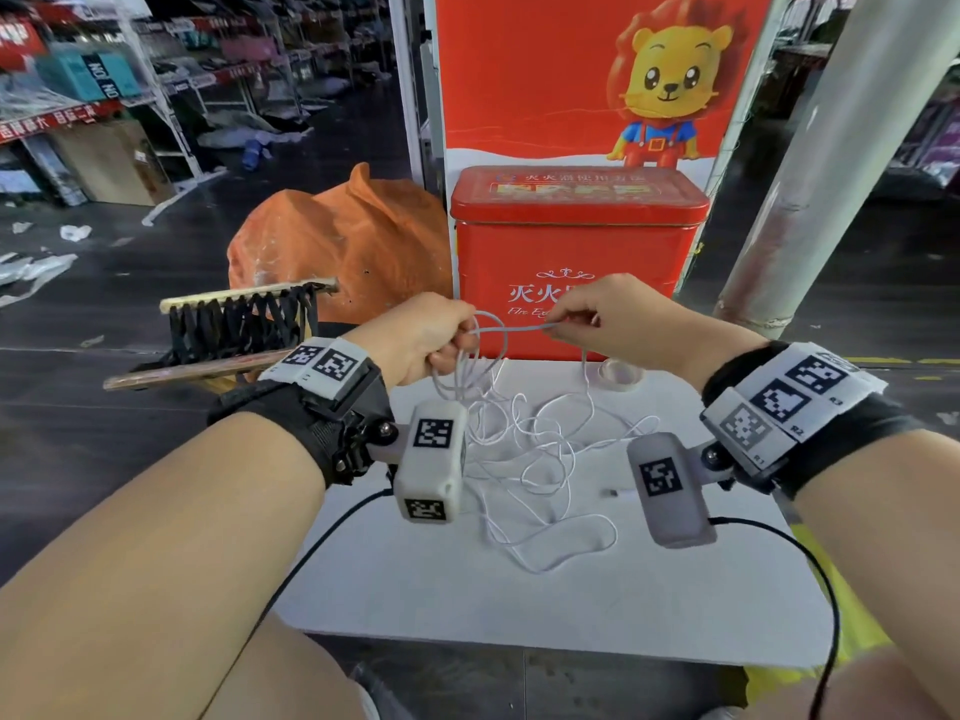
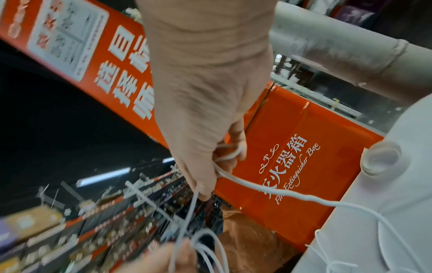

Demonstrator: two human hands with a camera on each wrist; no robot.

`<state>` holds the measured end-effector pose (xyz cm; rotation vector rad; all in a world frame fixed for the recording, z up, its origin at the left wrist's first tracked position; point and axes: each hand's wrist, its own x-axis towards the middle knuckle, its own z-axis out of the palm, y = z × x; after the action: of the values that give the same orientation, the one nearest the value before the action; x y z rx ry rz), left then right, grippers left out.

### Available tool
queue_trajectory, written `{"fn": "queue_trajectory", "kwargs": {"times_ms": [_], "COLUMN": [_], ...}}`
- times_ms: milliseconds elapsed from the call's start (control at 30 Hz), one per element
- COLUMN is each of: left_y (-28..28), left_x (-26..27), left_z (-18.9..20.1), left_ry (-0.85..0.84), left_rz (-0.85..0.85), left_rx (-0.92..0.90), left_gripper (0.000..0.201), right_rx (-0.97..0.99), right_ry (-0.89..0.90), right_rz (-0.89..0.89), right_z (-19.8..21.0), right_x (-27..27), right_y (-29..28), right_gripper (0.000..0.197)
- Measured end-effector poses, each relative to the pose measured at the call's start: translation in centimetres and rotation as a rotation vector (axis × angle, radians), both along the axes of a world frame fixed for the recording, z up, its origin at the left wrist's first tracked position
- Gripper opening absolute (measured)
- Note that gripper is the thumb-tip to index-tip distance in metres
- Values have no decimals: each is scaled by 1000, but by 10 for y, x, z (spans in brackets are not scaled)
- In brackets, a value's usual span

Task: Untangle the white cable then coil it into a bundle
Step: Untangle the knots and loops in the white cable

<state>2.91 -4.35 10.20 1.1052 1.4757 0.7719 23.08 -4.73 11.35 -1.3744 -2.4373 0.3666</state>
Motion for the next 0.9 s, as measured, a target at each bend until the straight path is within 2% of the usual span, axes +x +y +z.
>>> {"fn": "queue_trajectory", "kwargs": {"times_ms": [133,233,300,467,533,633,767,900], "left_y": [1,2,1,0,-4,-11,-11,-13], "left_x": [-4,-6,-7,-7,-2,8,11,15], "left_z": [-5,-6,-4,4,8,12,9,7], "left_ry": [15,12,-13,-116,-107,-164,-209,-199], "left_rz": [62,84,111,148,141,86,43,-10], "left_rx": [6,13,8,-19,-4,-16,-56,-52], "left_gripper": [28,27,24,20,16,9,19,17], "right_rx": [-25,-17,29,59,117,201,199,205], "right_ry": [135,145,59,-379,-466,-495,-454,-426], "right_rz": [-28,-8,53,136,186,208,190,220], "right_z": [-1,-1,1,1,3,7,7,6], "right_x": [3,2,0,-13,-22,-31,-33,-38], "right_y": [3,4,3,-4,-6,-8,-10,-13], "right_gripper": [18,21,22,25,24,24,24,22]}}
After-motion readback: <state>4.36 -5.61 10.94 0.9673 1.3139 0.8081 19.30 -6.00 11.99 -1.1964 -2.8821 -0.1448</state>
